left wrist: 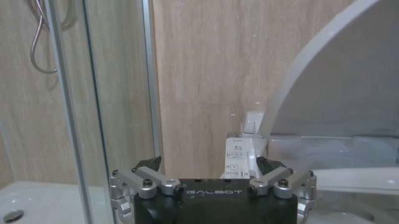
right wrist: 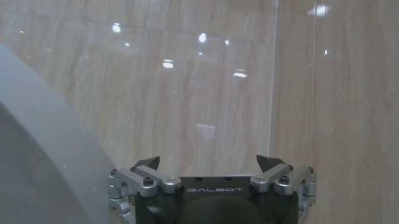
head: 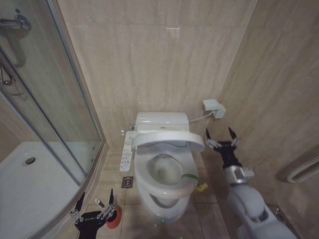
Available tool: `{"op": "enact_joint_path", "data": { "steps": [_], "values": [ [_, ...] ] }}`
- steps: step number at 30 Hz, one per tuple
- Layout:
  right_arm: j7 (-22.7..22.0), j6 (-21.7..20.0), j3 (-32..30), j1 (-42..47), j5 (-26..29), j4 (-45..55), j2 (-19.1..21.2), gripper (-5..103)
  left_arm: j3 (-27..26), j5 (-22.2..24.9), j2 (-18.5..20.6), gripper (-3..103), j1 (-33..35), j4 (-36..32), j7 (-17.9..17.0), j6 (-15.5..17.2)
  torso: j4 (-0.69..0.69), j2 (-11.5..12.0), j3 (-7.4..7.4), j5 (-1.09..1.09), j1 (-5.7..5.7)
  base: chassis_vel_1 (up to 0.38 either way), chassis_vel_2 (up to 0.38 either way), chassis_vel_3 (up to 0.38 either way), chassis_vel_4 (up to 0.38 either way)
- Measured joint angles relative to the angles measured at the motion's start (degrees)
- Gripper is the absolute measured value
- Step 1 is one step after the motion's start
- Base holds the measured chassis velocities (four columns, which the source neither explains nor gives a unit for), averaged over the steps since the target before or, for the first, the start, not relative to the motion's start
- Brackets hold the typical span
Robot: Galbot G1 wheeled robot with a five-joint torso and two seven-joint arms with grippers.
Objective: Open the toilet lid, clean the toilet bowl with a toilet brush, close the toilet lid, and flush.
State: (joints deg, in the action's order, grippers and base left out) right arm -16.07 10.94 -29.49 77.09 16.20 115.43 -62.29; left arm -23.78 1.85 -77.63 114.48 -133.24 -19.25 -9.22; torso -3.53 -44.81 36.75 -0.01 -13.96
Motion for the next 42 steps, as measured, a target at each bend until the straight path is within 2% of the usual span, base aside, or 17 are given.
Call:
{"op": "enact_joint_path", "data": {
  "steps": [8,10,12,13,16,17,20,23,26,31,33,34,38,42],
  "values": [
    [-2.2,-1.2,-1.1,-5.6,0.3,-3.7,-1.0,100,0.0,0.0,0.0,99,0.0,0.0,0.0,0.0,0.03,0.0,0.01,0.0,-0.01,0.0,0.0,0.0,0.0],
    [-3.2,-2.5,-1.2,-7.3,1.0,-5.1,-0.6,100,0.0,0.0,0.0,99,0.0,0.0,0.0,0.0,0.03,0.0,0.01,0.0,-0.02,0.0,0.0,0.0,0.0],
    [-3.8,-5.6,-1.3,-7.7,3.9,-5.4,0.4,100,0.0,0.0,0.0,99,0.0,0.0,0.0,0.0,0.03,0.0,0.02,0.01,-0.02,0.0,0.0,0.0,0.0],
    [-3.8,-5.6,-1.3,-7.7,3.9,-5.4,0.4,100,0.0,0.0,0.0,99,0.0,0.0,0.0,0.0,0.03,0.0,0.02,0.01,-0.02,0.0,0.0,0.0,0.0],
    [-1.6,-11.3,-2.0,-5.9,7.6,-3.8,2.8,100,0.0,0.0,0.0,99,0.0,0.0,0.0,0.0,0.01,0.0,0.01,0.01,-0.02,0.0,0.0,0.0,0.0],
    [-1.6,-11.3,-2.0,-5.9,7.6,-3.8,2.8,100,0.0,0.0,0.0,99,0.0,0.0,0.0,0.0,0.01,0.0,0.01,0.01,-0.02,0.0,0.0,0.0,0.0],
    [2.0,-14.6,-3.6,-2.9,8.7,-2.0,4.0,100,0.0,0.0,0.0,99,0.0,0.0,0.0,0.0,0.01,0.0,0.01,0.0,-0.02,0.0,0.0,0.0,0.0],
    [3.9,-15.1,-4.2,-1.0,8.8,-1.3,3.9,100,0.0,0.0,0.0,99,0.0,0.0,0.0,0.0,0.01,0.0,0.01,0.0,-0.02,0.0,0.0,0.0,0.0],
    [5.4,-15.3,-4.6,1.0,8.9,-0.5,3.0,100,0.0,0.0,0.0,99,0.0,0.0,0.0,0.0,0.0,0.0,0.01,0.0,-0.01,0.0,0.0,0.0,0.0],
    [8.5,-16.3,-4.4,4.7,5.8,2.4,-0.1,100,0.0,0.0,0.0,99,0.0,0.0,0.0,0.0,0.01,0.0,0.01,0.0,-0.01,0.0,0.0,0.0,0.0],
    [9.4,-18.0,-4.5,7.4,4.4,4.8,-2.2,100,0.0,0.0,0.0,99,0.0,0.0,0.0,0.0,-0.07,0.0,0.01,-0.03,-0.01,0.0,0.0,0.0,0.0],
    [9.4,-18.0,-4.5,7.4,4.4,4.8,-2.2,100,0.0,0.0,0.0,99,0.0,0.0,0.0,0.0,-0.07,0.0,0.01,-0.03,-0.01,0.0,0.0,0.0,0.0],
    [9.9,-20.2,-5.3,11.1,3.1,7.8,-5.3,100,0.0,0.0,0.0,99,0.0,0.0,0.0,0.0,0.03,0.0,0.01,0.01,-0.01,0.0,0.0,0.0,0.0],
    [9.9,-19.6,-6.6,13.8,3.0,8.5,-6.9,100,0.0,0.0,0.0,99,0.0,0.0,0.0,0.0,0.05,0.0,0.01,0.01,-0.01,0.0,0.0,0.0,0.0]
  ]
}}
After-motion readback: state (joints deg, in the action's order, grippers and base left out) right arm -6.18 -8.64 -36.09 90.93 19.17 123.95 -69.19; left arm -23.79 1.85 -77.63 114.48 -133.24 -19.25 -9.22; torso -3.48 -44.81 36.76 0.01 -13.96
